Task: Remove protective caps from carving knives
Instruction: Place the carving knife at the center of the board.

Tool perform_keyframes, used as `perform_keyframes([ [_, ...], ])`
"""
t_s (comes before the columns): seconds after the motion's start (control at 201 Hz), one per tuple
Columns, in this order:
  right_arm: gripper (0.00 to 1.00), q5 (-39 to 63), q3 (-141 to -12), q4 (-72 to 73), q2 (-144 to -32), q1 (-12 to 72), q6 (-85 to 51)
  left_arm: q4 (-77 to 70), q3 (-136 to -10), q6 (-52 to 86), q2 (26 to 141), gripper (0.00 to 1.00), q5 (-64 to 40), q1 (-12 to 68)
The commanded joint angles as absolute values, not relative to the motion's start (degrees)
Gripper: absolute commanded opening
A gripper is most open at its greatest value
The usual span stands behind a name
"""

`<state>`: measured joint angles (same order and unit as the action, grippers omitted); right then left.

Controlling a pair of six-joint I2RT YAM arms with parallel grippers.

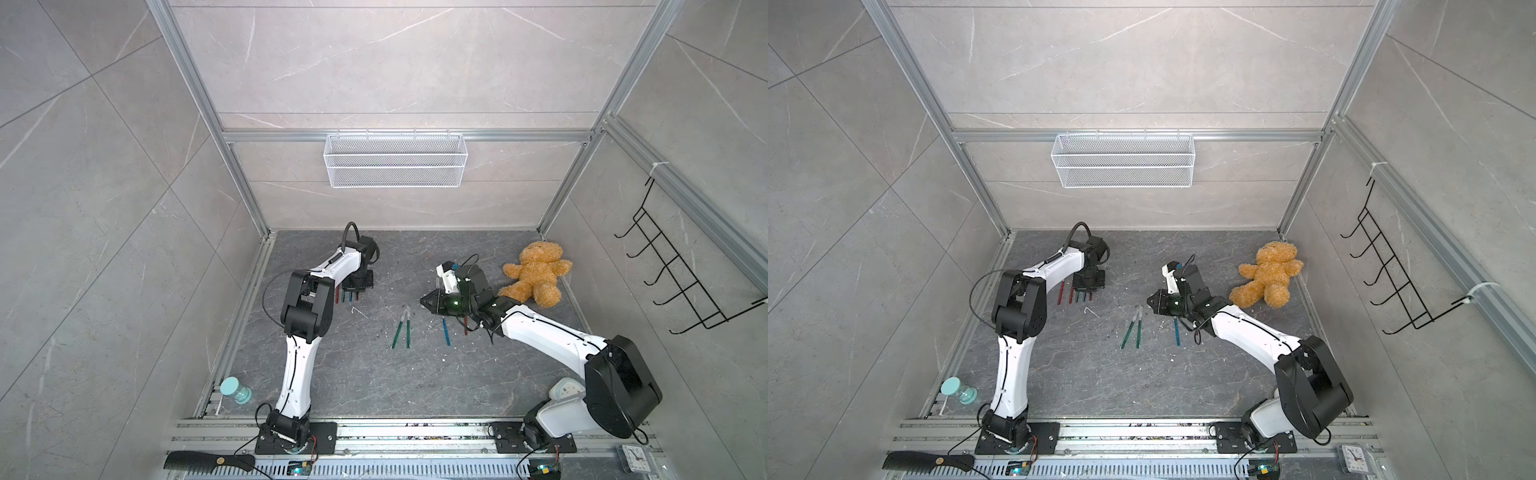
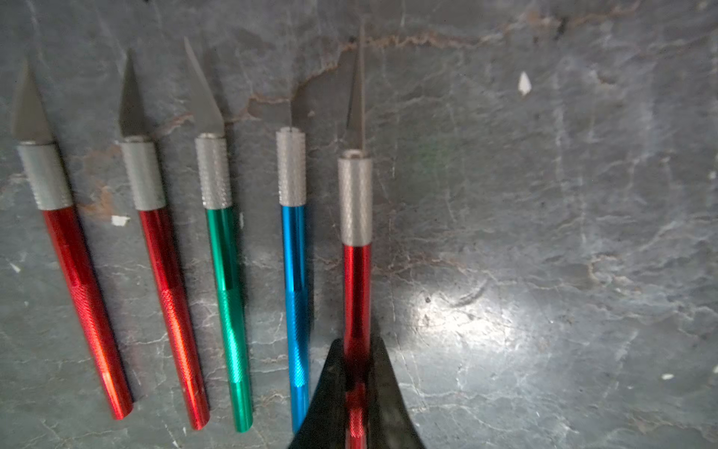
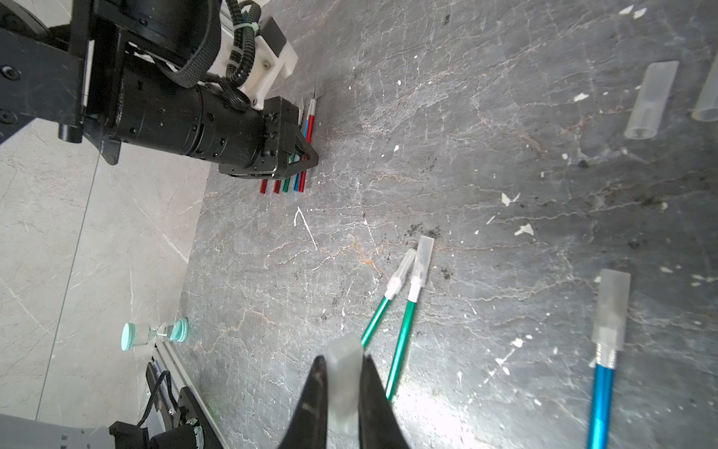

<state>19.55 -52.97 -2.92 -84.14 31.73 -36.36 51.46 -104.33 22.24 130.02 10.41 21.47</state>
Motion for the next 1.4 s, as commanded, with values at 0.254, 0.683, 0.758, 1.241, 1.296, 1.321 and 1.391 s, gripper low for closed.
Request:
perform_keyframes([
  [0.254,0.0,19.9,-53.8,-3.0,-85.3,32.2,-35.3,53.9,-105.2,21.1,132.1,0.12,9.3,21.2],
  [0.683,0.0,19.8,-54.0,-3.2,-85.3,32.2,-35.2,54.1,-105.6,20.9,132.5,0.21,8.7,21.2],
  [0.758,0.0,19.8,-53.9,-3.2,-85.3,32.2,-35.3,54.1,-105.8,20.8,132.6,0.19,8.7,21.3],
  [1.241,0.0,20.0,-54.1,-3.2,-85.4,32.2,-35.3,54.2,-106.2,20.6,132.8,0.06,8.3,21.3],
  [1.296,0.0,19.9,-54.0,-3.2,-85.4,32.2,-35.3,54.2,-106.2,20.7,132.9,0.06,8.1,21.3],
  [1.321,0.0,19.9,-54.0,-3.3,-85.5,32.1,-35.2,54.3,-106.3,20.7,132.8,0.06,8.0,21.3],
  [1.391,0.0,19.9,-54.0,-3.2,-85.4,32.2,-35.3,54.3,-106.4,20.8,132.7,0.09,8.1,21.3],
])
